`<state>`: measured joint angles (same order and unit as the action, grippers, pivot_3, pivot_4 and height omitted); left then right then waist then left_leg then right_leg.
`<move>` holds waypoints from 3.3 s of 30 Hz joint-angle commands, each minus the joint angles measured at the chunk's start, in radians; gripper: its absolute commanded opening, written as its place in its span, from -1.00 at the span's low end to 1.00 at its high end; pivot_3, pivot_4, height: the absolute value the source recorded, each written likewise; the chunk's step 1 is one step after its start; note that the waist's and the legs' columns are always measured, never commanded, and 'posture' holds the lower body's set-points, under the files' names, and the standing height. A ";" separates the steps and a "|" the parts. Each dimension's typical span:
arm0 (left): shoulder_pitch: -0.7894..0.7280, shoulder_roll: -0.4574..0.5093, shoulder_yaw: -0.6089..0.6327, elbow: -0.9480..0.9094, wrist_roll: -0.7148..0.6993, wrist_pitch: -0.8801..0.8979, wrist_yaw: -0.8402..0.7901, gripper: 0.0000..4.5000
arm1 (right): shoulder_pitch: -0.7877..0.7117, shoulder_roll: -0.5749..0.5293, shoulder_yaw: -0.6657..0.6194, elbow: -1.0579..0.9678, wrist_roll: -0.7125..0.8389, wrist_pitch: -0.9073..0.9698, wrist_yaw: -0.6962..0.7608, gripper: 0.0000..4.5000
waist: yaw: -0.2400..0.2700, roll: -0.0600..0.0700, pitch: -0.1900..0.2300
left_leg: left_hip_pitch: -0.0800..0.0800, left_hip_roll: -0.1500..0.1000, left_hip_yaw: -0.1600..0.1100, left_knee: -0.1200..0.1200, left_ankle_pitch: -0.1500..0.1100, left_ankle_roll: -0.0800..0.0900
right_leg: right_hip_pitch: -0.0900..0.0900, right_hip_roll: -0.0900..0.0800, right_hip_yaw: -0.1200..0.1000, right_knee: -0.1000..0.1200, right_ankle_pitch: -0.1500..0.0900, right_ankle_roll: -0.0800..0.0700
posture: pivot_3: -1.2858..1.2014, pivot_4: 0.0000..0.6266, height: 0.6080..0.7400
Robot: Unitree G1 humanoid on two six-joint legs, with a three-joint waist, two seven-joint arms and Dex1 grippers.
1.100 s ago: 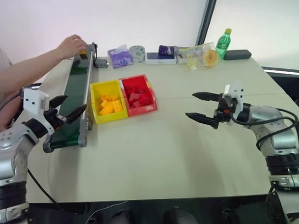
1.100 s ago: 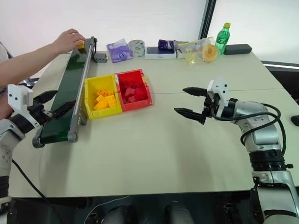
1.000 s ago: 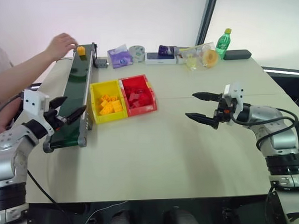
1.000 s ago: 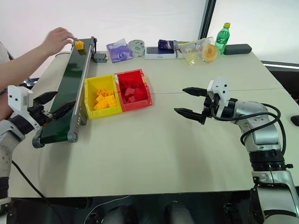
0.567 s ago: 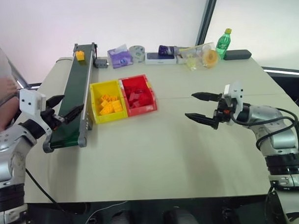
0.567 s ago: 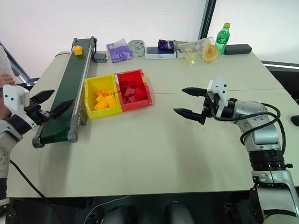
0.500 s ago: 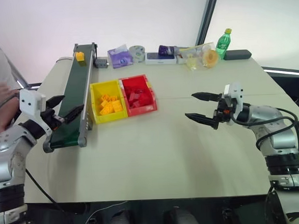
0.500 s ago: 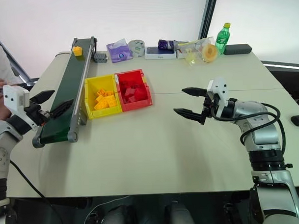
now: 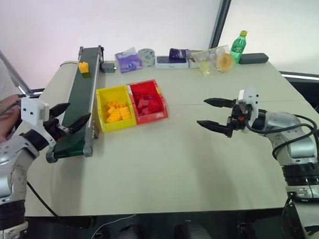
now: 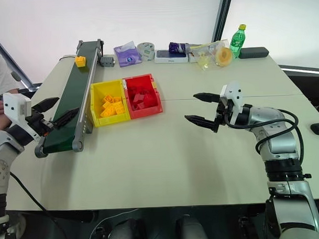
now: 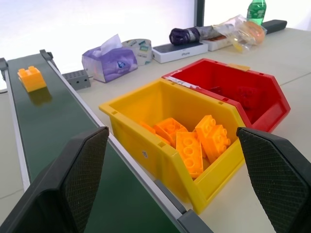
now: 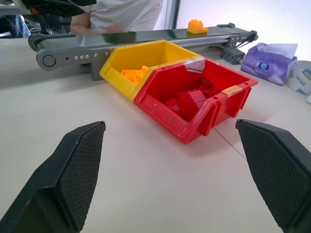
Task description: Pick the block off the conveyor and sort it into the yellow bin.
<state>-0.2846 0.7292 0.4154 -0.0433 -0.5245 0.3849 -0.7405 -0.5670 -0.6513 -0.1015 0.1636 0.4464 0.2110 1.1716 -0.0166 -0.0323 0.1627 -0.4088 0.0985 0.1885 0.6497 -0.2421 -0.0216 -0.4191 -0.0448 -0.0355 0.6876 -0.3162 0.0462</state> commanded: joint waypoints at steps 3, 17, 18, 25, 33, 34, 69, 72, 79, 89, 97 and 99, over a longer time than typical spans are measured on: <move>0.004 0.010 0.034 -0.039 -0.015 -0.023 -0.001 0.98 | -0.023 -0.004 -0.010 -0.007 0.005 -0.012 0.006 1.00 | -0.001 0.000 0.000 | 0.000 0.000 0.000 0.000 0.000 0.000 | 0.000 0.000 0.000 0.000 0.000 0.000 | 0.03 -0.52 1.00; 0.201 -0.009 0.194 -0.124 -0.090 0.024 0.057 0.98 | -0.021 -0.002 -0.010 -0.002 0.005 -0.015 0.009 1.00 | -0.002 0.000 0.000 | 0.000 0.001 0.000 -0.001 0.000 0.000 | 0.000 0.000 0.000 0.000 0.000 0.000 | 0.03 -0.52 1.00; 0.212 -0.014 0.198 -0.128 -0.095 0.026 0.064 0.98 | -0.025 0.002 -0.007 0.001 0.005 -0.016 0.010 1.00 | -0.001 0.000 0.000 | 0.000 0.001 0.000 -0.001 0.000 0.000 | 0.000 0.000 0.000 0.000 0.000 0.000 | 0.03 -0.52 1.00; 0.228 -0.017 0.201 -0.139 -0.102 0.021 0.084 0.98 | -0.043 0.007 0.003 0.021 0.001 -0.025 0.018 1.00 | -0.002 0.000 0.000 | 0.000 0.000 0.000 0.000 0.000 0.000 | 0.000 -0.001 0.000 0.000 0.000 0.000 | 0.03 -0.52 1.00; 0.285 -0.159 0.231 -0.288 -0.050 -0.018 0.312 0.98 | -0.027 -0.001 -0.005 0.010 0.004 -0.026 0.021 1.00 | -0.002 0.000 0.000 | 0.000 0.000 0.000 -0.001 0.000 0.000 | 0.000 -0.001 0.000 0.000 0.000 0.000 | 0.03 -0.52 1.00; 0.304 -0.175 0.229 -0.317 -0.051 -0.012 0.325 0.98 | -0.024 -0.002 -0.007 0.008 0.004 -0.025 0.021 1.00 | -0.002 0.000 0.000 | 0.000 0.000 -0.001 -0.001 0.000 0.000 | 0.000 -0.001 0.000 0.000 0.000 0.000 | 0.03 -0.52 1.00; -0.133 0.016 -0.019 -0.098 -0.027 0.589 0.559 0.98 | -0.012 0.020 0.007 -0.015 0.001 -0.019 0.017 1.00 | -0.001 0.000 0.000 | 0.001 0.000 -0.001 -0.001 0.000 0.000 | 0.001 0.000 0.000 -0.002 0.000 0.000 | 0.03 -0.52 1.00; -0.141 -0.004 -0.030 -0.094 -0.040 0.625 0.542 0.98 | -0.009 0.017 0.003 -0.027 0.005 -0.011 0.011 1.00 | -0.001 0.000 0.000 | 0.001 0.000 -0.001 -0.001 0.000 0.000 | 0.001 0.000 0.000 -0.002 0.000 0.000 | 0.03 -0.52 1.00; -0.123 -0.027 0.012 -0.131 -0.047 0.674 0.550 -0.29 | 0.004 0.008 -0.006 -0.040 0.006 -0.005 0.005 1.00 | 0.002 0.000 0.000 | 0.001 0.000 -0.001 0.000 0.000 0.000 | 0.001 0.000 0.000 -0.001 0.000 0.000 | 0.03 -0.52 1.00; -0.284 -0.094 -0.015 -0.170 -0.058 0.518 0.512 -0.39 | -0.001 0.013 -0.003 -0.037 0.005 -0.006 0.000 1.00 | 0.006 0.000 0.000 | 0.000 -0.001 -0.001 0.000 0.000 0.000 | 0.002 -0.001 0.000 -0.001 0.000 0.000 | 0.03 -0.52 1.00; -0.520 -0.267 -0.226 0.142 0.159 0.341 0.618 -0.39 | -0.020 0.037 0.007 -0.026 -0.001 -0.015 -0.015 1.00 | 0.004 0.000 0.000 | 0.001 -0.003 -0.001 0.001 0.000 0.000 | 0.003 0.001 0.000 -0.001 0.000 0.000 | 0.03 -0.52 1.00; -0.577 -0.312 -0.260 0.265 0.210 0.301 0.643 -0.39 | -0.020 0.039 0.007 -0.019 -0.005 -0.022 -0.016 1.00 | 0.004 0.000 0.000 | 0.001 -0.003 -0.001 0.001 0.000 0.000 | 0.003 0.002 0.000 -0.001 0.000 0.000 | 0.03 -0.52 1.00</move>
<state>-0.8243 0.4182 0.1691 0.1731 -0.3632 0.7382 -0.1219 -0.5656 -0.6071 -0.0821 0.1628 0.4353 0.2071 1.1579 -0.0127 -0.0324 0.1627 -0.4082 0.0952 0.1875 0.6508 -0.2422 -0.0213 -0.4169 -0.0432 -0.0357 0.6865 -0.3159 0.0466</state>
